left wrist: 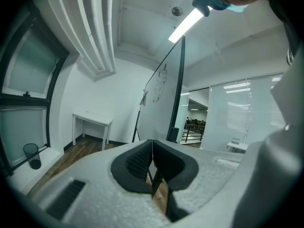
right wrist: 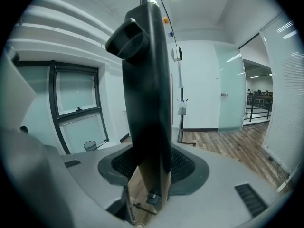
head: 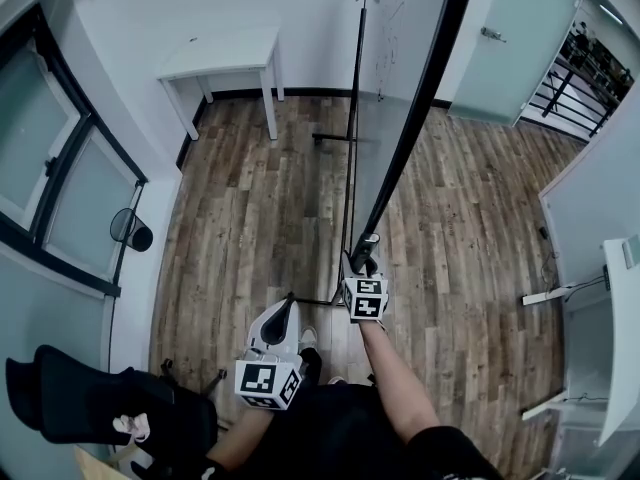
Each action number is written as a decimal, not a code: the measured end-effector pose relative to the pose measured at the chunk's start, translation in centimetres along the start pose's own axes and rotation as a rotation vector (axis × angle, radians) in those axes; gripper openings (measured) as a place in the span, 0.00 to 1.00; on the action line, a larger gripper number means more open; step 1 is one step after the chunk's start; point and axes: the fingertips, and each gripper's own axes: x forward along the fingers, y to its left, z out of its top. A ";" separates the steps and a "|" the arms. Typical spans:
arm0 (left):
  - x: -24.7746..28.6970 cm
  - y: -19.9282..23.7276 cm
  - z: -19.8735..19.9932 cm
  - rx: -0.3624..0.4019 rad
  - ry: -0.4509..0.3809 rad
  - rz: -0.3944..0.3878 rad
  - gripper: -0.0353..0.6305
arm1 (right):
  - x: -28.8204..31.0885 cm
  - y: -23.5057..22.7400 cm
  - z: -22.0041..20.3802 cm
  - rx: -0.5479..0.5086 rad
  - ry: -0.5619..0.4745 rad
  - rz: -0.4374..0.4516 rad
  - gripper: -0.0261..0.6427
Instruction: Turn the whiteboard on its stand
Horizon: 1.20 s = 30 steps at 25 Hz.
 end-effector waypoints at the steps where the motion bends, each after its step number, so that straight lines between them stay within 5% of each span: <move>1: -0.4 -0.4 -0.2 0.000 -0.002 0.002 0.08 | -0.4 0.1 -0.3 -0.003 0.000 0.002 0.31; 20: -10.6 -4.7 -1.8 0.000 -0.007 0.113 0.08 | -5.6 2.1 -2.6 -0.026 0.002 0.040 0.31; 30: -13.4 -2.8 -0.9 0.014 -0.012 0.092 0.08 | -7.1 3.2 -3.2 -0.022 0.006 0.011 0.31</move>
